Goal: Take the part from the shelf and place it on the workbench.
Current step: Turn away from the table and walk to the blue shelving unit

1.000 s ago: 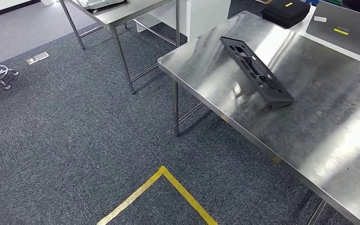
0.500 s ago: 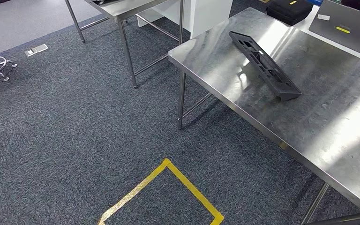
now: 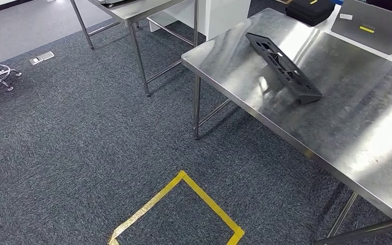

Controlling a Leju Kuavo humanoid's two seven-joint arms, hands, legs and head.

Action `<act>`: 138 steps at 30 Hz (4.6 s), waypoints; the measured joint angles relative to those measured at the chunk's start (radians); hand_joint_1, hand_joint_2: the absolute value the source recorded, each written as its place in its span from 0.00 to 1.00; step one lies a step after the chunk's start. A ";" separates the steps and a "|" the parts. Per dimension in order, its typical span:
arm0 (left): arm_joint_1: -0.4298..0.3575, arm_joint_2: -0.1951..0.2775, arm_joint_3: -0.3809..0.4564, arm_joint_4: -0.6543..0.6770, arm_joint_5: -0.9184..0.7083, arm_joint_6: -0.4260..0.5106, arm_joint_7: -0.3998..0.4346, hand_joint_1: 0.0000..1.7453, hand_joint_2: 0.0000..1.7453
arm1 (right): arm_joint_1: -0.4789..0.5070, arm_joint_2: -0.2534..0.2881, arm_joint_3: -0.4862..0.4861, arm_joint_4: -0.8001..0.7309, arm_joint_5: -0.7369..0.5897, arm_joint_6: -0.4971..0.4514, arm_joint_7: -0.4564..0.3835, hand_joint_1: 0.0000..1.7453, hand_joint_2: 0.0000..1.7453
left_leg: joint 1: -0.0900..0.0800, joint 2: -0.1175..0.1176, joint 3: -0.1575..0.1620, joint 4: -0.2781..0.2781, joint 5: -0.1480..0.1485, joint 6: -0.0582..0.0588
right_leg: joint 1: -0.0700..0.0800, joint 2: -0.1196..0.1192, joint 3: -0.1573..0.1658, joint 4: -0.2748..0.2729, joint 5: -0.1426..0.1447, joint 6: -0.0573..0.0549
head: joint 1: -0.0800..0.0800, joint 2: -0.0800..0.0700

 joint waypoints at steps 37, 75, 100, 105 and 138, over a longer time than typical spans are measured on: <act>0.000 0.026 -0.027 0.002 -0.021 0.020 -0.035 0.00 0.00 | -0.125 -0.022 0.143 0.736 0.120 -0.445 -0.153 0.00 0.00 | 0.002 -0.005 0.096 -0.245 0.112 0.024 | 0.003 0.007 -0.068 0.039 0.011 0.066 | 0.007 0.000; 0.012 0.054 -0.009 0.000 -0.031 0.015 -0.049 0.00 0.00 | -0.142 -0.010 0.188 0.775 0.118 -0.485 -0.117 0.00 0.00 | 0.010 0.000 -0.024 0.039 -0.026 -0.012 | -0.007 0.039 -0.034 0.016 0.010 0.000 | 0.000 0.000; 0.010 0.065 -0.001 0.000 -0.036 -0.021 -0.040 0.00 0.00 | -0.144 -0.002 0.188 0.779 0.115 -0.490 -0.121 0.00 0.00 | -0.008 0.077 0.125 -0.217 0.053 0.006 | 0.012 -0.023 -0.063 0.039 0.012 0.006 | 0.009 0.000; 0.014 0.075 -0.001 0.000 -0.033 -0.020 -0.035 0.00 0.00 | -0.146 0.009 0.188 0.779 0.115 -0.492 -0.123 0.00 0.00 | 0.000 0.001 0.015 0.032 -0.062 -0.011 | 0.004 0.034 -0.062 0.036 0.024 -0.008 | 0.000 0.000; 0.014 0.091 0.001 0.000 -0.031 -0.040 0.009 0.00 0.00 | -0.166 0.022 0.194 0.781 0.119 -0.494 -0.092 0.00 0.00 | 0.024 -0.014 0.058 -0.082 0.024 -0.025 | 0.001 0.078 -0.072 0.058 0.021 0.008 | -0.006 0.000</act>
